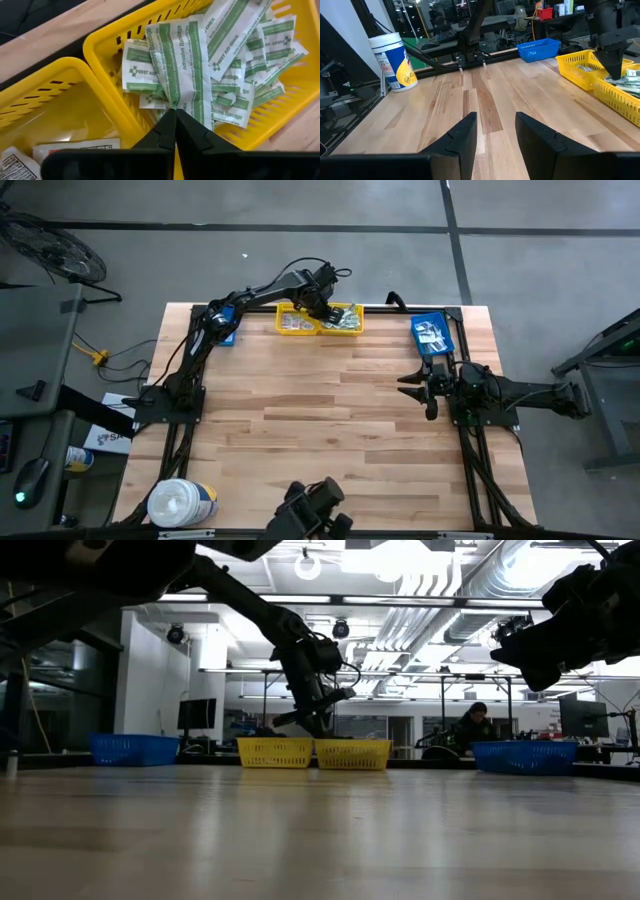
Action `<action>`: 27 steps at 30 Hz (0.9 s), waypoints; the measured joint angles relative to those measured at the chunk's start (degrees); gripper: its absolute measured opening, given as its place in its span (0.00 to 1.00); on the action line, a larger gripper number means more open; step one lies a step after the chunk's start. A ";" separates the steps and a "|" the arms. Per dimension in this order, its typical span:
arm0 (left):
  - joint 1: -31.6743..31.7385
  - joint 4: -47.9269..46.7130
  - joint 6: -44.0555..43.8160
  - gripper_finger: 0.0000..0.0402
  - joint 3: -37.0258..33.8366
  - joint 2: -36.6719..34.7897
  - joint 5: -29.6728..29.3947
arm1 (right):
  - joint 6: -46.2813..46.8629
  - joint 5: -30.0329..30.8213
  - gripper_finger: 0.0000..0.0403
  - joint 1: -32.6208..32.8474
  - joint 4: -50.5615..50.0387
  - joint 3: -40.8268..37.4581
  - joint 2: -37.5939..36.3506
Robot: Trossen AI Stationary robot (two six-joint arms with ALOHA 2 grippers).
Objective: Pick & Place First Aid Supplies
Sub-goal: Put the green bandage pack into the right yellow bin, then return to Home Position
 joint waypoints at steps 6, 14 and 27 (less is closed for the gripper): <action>-0.06 0.00 0.95 0.12 0.00 0.00 0.68 | 0.00 0.00 0.32 0.01 0.00 0.00 0.00; -0.65 -3.05 2.73 0.32 3.57 -0.09 2.22 | 0.00 0.02 0.32 -0.01 -0.02 0.00 0.00; -7.05 -14.31 11.71 0.35 16.42 -1.01 -8.26 | 0.00 0.02 0.32 0.01 0.00 -0.02 0.00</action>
